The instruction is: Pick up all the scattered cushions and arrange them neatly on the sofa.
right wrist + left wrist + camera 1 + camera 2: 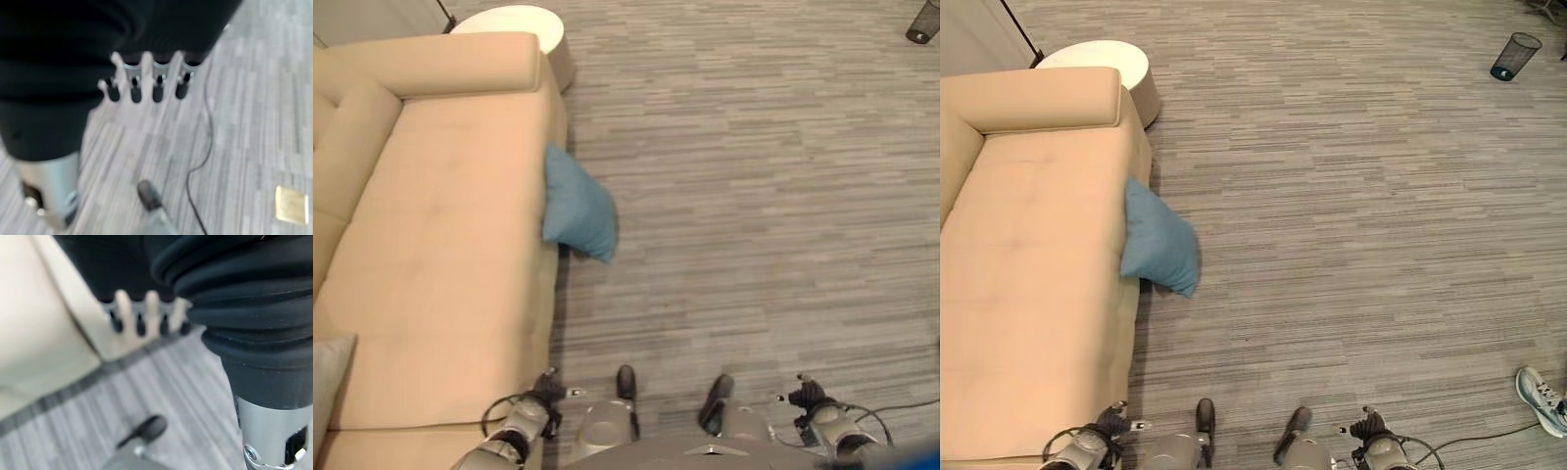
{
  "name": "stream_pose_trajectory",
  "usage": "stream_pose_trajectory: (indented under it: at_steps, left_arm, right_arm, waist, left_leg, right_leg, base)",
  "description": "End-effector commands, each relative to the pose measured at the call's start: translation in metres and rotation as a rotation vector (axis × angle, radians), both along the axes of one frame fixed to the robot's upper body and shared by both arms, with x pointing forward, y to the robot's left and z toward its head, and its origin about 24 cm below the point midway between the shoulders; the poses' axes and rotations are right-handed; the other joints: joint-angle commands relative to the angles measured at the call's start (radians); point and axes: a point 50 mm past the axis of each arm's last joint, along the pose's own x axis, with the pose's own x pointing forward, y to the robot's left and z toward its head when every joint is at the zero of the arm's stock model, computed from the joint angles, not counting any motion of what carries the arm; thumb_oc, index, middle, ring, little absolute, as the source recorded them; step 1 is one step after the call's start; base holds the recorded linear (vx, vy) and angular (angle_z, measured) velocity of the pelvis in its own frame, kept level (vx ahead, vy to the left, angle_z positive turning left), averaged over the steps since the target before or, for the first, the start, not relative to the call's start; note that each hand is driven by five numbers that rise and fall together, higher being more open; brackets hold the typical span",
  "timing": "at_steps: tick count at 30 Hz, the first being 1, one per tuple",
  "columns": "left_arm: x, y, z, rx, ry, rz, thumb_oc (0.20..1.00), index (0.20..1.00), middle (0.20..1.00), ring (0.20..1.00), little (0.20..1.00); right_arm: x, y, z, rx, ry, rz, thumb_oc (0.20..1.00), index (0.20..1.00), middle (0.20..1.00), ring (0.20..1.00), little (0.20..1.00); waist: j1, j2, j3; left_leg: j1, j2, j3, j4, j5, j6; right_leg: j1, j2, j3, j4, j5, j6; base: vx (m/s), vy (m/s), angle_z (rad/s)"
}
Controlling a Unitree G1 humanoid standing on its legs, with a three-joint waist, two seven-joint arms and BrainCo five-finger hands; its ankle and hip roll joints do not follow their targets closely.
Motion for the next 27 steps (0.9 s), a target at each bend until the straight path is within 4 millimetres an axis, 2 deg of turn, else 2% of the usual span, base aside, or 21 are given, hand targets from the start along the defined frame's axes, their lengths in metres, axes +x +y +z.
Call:
stream_pose_trajectory:
  at_steps: [1,3,5,7,8,10,11,12,13,14,16,18,20,21,22,23,24,25,26,27]
  left_arm:
    - [0.018,-0.015,0.003,-0.021,-0.042,-0.047,1.000,1.000,1.000,1.000,1.000]
    - [0.022,-0.023,0.003,-0.035,-0.047,-0.075,1.000,1.000,1.000,1.000,1.000]
    - [0.026,-0.030,0.003,-0.053,-0.065,-0.082,1.000,1.000,1.000,1.000,1.000]
    - [0.030,-0.036,0.004,-0.070,-0.079,-0.091,1.000,1.000,1.000,1.000,1.000]
    - [0.030,-0.038,0.004,-0.074,-0.081,-0.094,1.000,1.000,1.000,1.000,1.000]
    - [0.030,-0.038,0.004,-0.079,-0.084,-0.089,1.000,1.000,1.000,1.000,1.000]
    - [0.028,-0.036,0.004,-0.075,-0.087,-0.086,1.000,1.000,1.000,1.000,1.000]
    - [0.027,-0.035,0.004,-0.077,-0.087,-0.083,1.000,1.000,1.000,1.000,1.000]
    - [0.027,-0.035,0.004,-0.077,-0.087,-0.083,1.000,1.000,1.000,1.000,1.000]
    - [0.020,-0.032,0.002,-0.076,-0.076,-0.053,1.000,1.000,1.000,1.000,1.000]
    - [0.012,-0.030,-0.001,-0.078,-0.056,-0.028,1.000,1.000,1.000,1.000,1.000]
    - [0.008,-0.030,-0.003,-0.081,-0.046,-0.016,1.000,1.000,1.000,1.000,1.000]
    - [0.006,-0.029,-0.003,-0.083,-0.040,-0.004,1.000,1.000,1.000,1.000,1.000]
    - [0.006,-0.027,-0.003,-0.088,-0.043,0.012,1.000,1.000,1.000,1.000,1.000]
    - [0.008,-0.027,-0.002,-0.091,-0.056,0.020,1.000,1.000,1.000,1.000,1.000]
    - [0.008,-0.027,-0.002,-0.091,-0.056,0.020,1.000,1.000,1.000,1.000,1.000]
    - [0.010,-0.025,0.000,-0.086,-0.068,0.033,1.000,1.000,1.000,1.000,1.000]
    - [0.011,-0.025,0.000,-0.084,-0.074,0.031,1.000,1.000,1.000,1.000,1.000]
    - [0.019,-0.027,0.003,-0.088,-0.100,0.025,1.000,1.000,1.000,1.000,1.000]
    - [0.019,-0.027,0.003,-0.089,-0.101,0.025,1.000,1.000,1.000,1.000,1.000]
  right_arm:
    - [0.004,-0.008,0.005,-0.021,-0.037,-0.026,1.000,1.000,1.000,1.000,1.000]
    - [0.003,-0.011,0.006,-0.029,-0.041,-0.039,1.000,1.000,1.000,1.000,1.000]
    - [0.000,-0.014,0.006,-0.039,-0.035,-0.047,1.000,1.000,1.000,1.000,1.000]
    - [-0.002,-0.015,0.005,-0.045,-0.026,-0.043,1.000,1.000,1.000,1.000,1.000]
    - [-0.003,-0.015,0.005,-0.046,-0.024,-0.042,1.000,1.000,1.000,1.000,1.000]
    - [-0.006,-0.014,0.004,-0.050,-0.016,-0.032,1.000,1.000,1.000,1.000,1.000]
    - [-0.007,-0.009,0.002,-0.053,-0.013,-0.008,1.000,1.000,1.000,1.000,1.000]
    - [-0.008,-0.008,0.001,-0.053,-0.009,-0.007,1.000,1.000,1.000,1.000,1.000]
    - [-0.008,-0.008,0.001,-0.052,-0.009,-0.007,1.000,1.000,1.000,1.000,1.000]
    - [-0.013,-0.002,-0.003,-0.046,0.012,0.010,1.000,1.000,1.000,1.000,1.000]
    - [-0.019,0.003,-0.006,-0.040,0.036,0.030,1.000,1.000,1.000,1.000,1.000]
    - [-0.024,0.005,-0.008,-0.037,0.051,0.034,1.000,1.000,1.000,1.000,1.000]
    - [-0.026,0.009,-0.010,-0.030,0.067,0.055,1.000,1.000,1.000,1.000,1.000]
    - [-0.030,0.012,-0.012,-0.027,0.085,0.069,1.000,1.000,1.000,1.000,1.000]
    - [-0.026,0.013,-0.011,-0.024,0.074,0.075,1.000,1.000,1.000,1.000,1.000]
    - [-0.026,0.013,-0.011,-0.024,0.074,0.075,1.000,1.000,1.000,1.000,1.000]
    - [-0.015,0.020,-0.009,-0.013,0.037,0.095,1.000,1.000,1.000,1.000,1.000]
    - [-0.013,0.022,-0.009,-0.010,0.033,0.107,1.000,1.000,1.000,1.000,1.000]
    - [-0.009,0.028,-0.009,-0.003,0.024,0.143,1.000,1.000,1.000,1.000,1.000]
    - [-0.009,0.028,-0.009,-0.003,0.024,0.143,1.000,1.000,1.000,1.000,1.000]
  waist:
    - [0.009,-0.021,-0.002]
    - [0.001,-0.021,0.008]
    - [0.010,-0.017,0.025]
    - [0.023,-0.015,0.033]
    - [0.031,-0.019,0.031]
    - [0.040,-0.016,0.021]
    - [0.063,0.007,0.010]
    - [0.073,0.008,0.011]
    - [0.073,0.008,0.012]
    - [0.085,0.009,0.000]
    - [0.088,-0.003,-0.016]
    - [0.089,-0.010,-0.026]
    - [0.089,-0.027,-0.038]
    - [0.077,-0.034,-0.036]
    - [0.068,-0.027,-0.031]
    - [0.068,-0.026,-0.032]
    - [0.045,-0.001,-0.014]
    - [0.034,0.009,-0.010]
    - [0.007,0.017,0.012]
    - [0.005,0.019,0.010]
  left_leg:
    - [-0.026,-0.031,-0.046,0.149,-0.135,-0.026]
    - [-0.077,-0.010,-0.046,0.286,-0.158,-0.040]
    - [-0.135,-0.003,-0.073,0.421,-0.134,-0.048]
    - [-0.181,-0.049,-0.122,0.452,-0.135,-0.041]
    - [-0.204,-0.078,-0.123,0.417,-0.157,-0.030]
    - [-0.239,-0.098,-0.105,0.351,-0.123,-0.023]
    - [-0.286,-0.092,-0.046,0.213,-0.009,-0.026]
    - [-0.285,-0.092,-0.031,0.185,0.012,-0.033]
    - [-0.284,-0.092,-0.031,0.184,0.012,-0.033]
    - [-0.288,-0.078,0.026,0.155,0.035,-0.025]
    - [-0.261,-0.091,0.008,0.146,0.018,0.007]
    - [-0.250,-0.101,-0.005,0.143,0.013,0.015]
    - [-0.214,-0.123,-0.025,0.130,-0.014,0.038]
    - [-0.176,-0.150,-0.043,0.124,-0.041,0.068]
    - [-0.167,-0.156,-0.054,0.121,-0.045,0.084]
    - [-0.168,-0.156,-0.054,0.121,-0.045,0.084]
    - [-0.116,-0.154,-0.094,0.095,-0.060,0.098]
    - [-0.097,-0.154,-0.114,0.082,-0.061,0.095]
    - [-0.060,-0.168,-0.152,0.088,-0.079,0.087]
    - [-0.062,-0.166,-0.154,0.087,-0.077,0.086]
  right_leg:
    - [0.000,0.023,0.068,-0.031,0.004,0.033]
    - [0.016,0.033,0.069,-0.045,-0.010,0.016]
    - [0.040,0.050,0.072,-0.056,-0.024,-0.005]
    - [0.054,0.063,0.087,-0.064,-0.037,-0.010]
    - [0.068,0.066,0.092,-0.069,-0.048,-0.005]
    - [0.088,0.077,0.092,-0.071,-0.068,0.002]
    - [0.133,0.121,0.114,-0.060,-0.118,-0.001]
    - [0.154,0.128,0.123,-0.058,-0.132,0.001]
    - [0.155,0.128,0.123,-0.058,-0.132,0.001]
    - [0.201,0.144,0.139,-0.039,-0.172,0.001]
    - [0.211,0.131,0.149,0.000,-0.186,0.007]
    - [0.211,0.120,0.151,0.024,-0.181,0.017]
    - [0.199,0.087,0.166,0.101,-0.154,0.050]
    - [0.148,0.042,0.186,0.248,-0.052,0.085]
    - [0.104,0.033,0.204,0.345,0.019,0.091]
    - [0.103,0.033,0.204,0.345,0.019,0.091]
    - [-0.003,0.041,0.251,0.473,0.021,0.074]
    - [-0.038,0.054,0.266,0.460,-0.005,0.059]
    - [-0.078,0.068,0.279,0.354,-0.055,0.037]
    - [-0.077,0.071,0.276,0.348,-0.051,0.036]
  base:
    - [0.12,-0.221,-0.18]
    - [0.07,-0.185,-0.07]
    - [0.10,-0.177,0.15]
    - [0.17,-0.118,0.06]
    - [0.25,-0.108,-0.15]
    - [0.35,-0.050,-0.23]
    - [0.45,0.005,-0.20]
    - [0.38,0.012,-0.29]
    - [0.44,0.031,-0.61]
    - [0.46,0.069,-0.56]
    - [0.41,0.087,-0.26]
    - [0.25,0.091,-0.22]
    - [0.39,0.219,-0.01]
    - [0.36,0.289,0.16]
    - [0.24,0.216,0.41]
    - [0.23,0.158,0.67]
    - [0.25,0.088,0.72]
    - [0.43,0.055,0.66]
    - [0.27,-0.024,0.57]
    - [0.30,-0.062,0.95]
